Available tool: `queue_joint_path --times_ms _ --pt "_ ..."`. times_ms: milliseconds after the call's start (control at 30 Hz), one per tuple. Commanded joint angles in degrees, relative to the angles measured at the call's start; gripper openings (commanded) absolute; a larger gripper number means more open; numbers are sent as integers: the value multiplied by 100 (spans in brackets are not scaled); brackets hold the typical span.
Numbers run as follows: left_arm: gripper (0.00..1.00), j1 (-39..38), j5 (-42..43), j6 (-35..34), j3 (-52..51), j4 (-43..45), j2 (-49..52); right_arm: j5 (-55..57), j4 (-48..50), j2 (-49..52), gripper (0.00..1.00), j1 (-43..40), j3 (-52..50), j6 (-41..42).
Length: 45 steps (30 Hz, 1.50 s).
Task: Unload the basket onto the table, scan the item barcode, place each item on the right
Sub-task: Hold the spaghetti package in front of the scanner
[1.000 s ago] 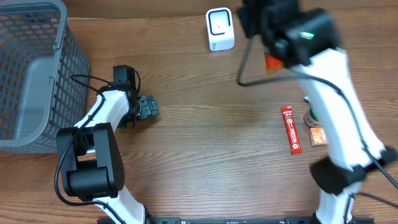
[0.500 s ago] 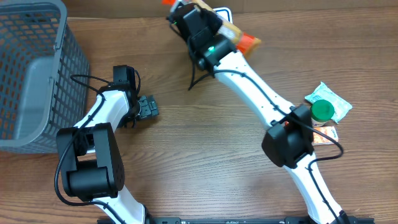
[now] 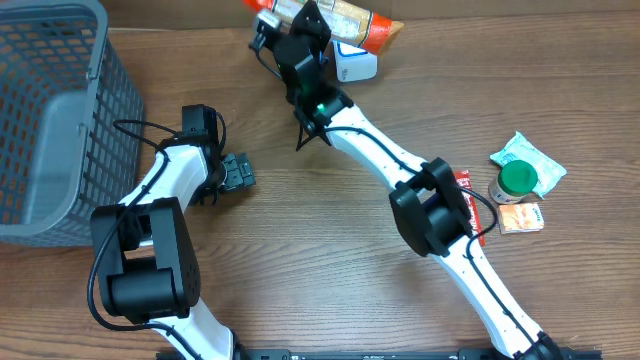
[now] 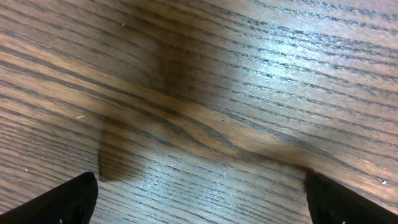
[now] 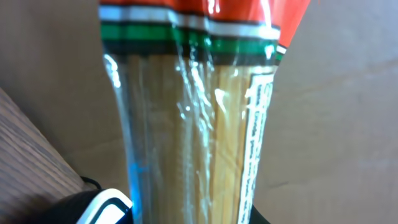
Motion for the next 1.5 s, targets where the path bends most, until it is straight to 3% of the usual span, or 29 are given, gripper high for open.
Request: queue_joint_path --times_ms 0,633,933,1467 --pt "100 28 -310 111 -136 -31 214 -313 452 -151 4 -55 192 -815" --pt "100 28 -310 111 -136 -31 214 -896 348 -22 3 -428 243 -721" --pt "100 28 -310 114 -136 -31 214 -892 970 -22 3 -446 243 1698" --pt "100 28 -310 114 -136 -31 214 -883 1045 20 3 -450 236 807"
